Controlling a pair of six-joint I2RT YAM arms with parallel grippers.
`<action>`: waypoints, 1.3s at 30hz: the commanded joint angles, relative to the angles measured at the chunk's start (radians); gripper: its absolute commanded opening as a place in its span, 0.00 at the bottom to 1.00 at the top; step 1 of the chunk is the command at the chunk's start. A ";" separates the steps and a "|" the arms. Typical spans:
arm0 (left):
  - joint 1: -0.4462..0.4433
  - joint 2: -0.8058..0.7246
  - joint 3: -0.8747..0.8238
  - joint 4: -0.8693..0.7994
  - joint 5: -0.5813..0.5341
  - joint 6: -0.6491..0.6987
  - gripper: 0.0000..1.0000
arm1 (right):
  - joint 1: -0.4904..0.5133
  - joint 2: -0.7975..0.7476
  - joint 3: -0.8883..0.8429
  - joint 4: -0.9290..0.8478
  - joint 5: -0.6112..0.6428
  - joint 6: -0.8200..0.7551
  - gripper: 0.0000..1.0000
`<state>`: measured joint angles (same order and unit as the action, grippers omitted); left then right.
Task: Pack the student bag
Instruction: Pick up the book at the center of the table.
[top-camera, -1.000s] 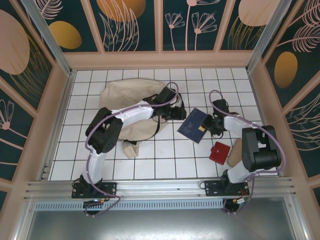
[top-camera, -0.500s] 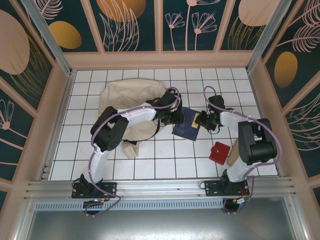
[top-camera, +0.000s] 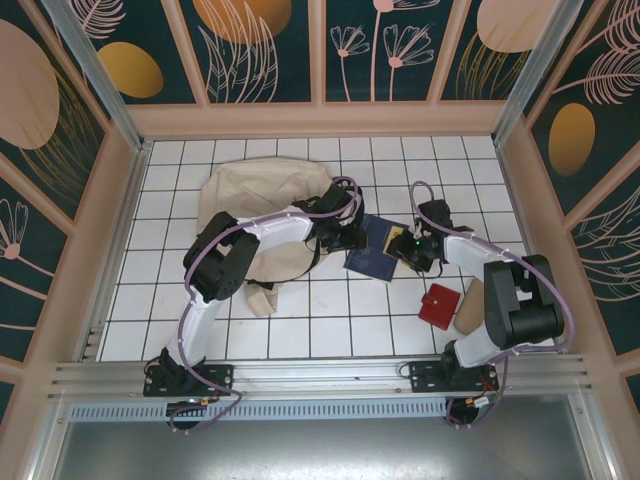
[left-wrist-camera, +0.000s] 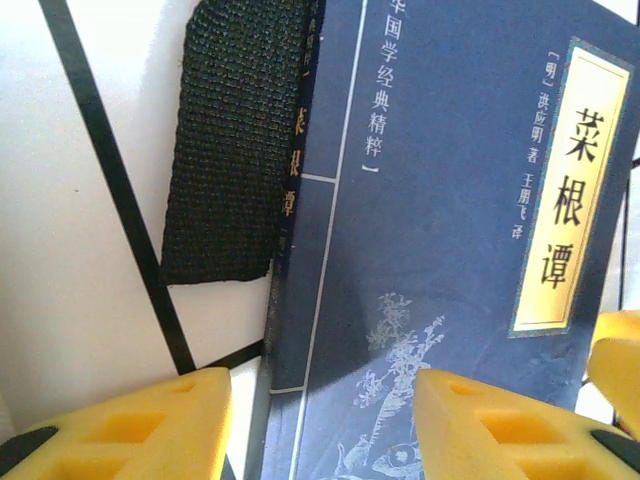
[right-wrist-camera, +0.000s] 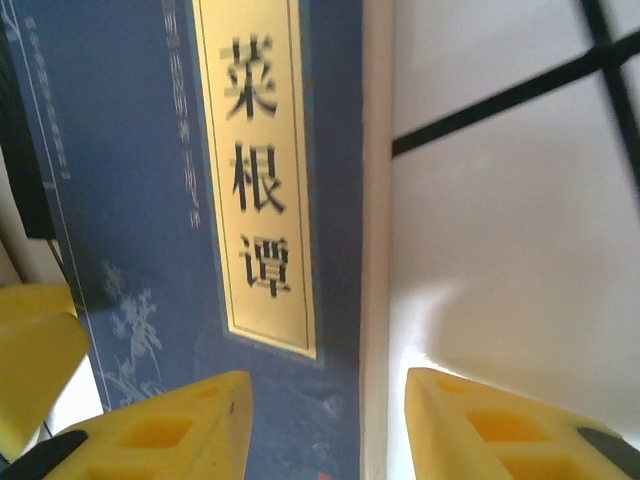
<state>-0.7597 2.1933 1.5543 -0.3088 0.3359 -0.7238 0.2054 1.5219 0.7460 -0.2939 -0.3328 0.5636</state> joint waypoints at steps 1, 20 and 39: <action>-0.009 0.055 -0.013 0.021 0.080 -0.026 0.52 | 0.030 0.035 -0.015 0.019 -0.053 0.019 0.41; 0.035 -0.083 -0.193 0.428 0.486 -0.089 0.47 | 0.020 0.061 -0.056 0.093 -0.070 0.037 0.34; 0.043 -0.154 -0.292 0.426 0.381 -0.142 0.33 | 0.009 0.047 -0.044 0.102 -0.076 0.041 0.34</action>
<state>-0.7212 2.0705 1.2377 0.1417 0.7525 -0.8768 0.2111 1.5585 0.7113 -0.2070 -0.4065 0.5911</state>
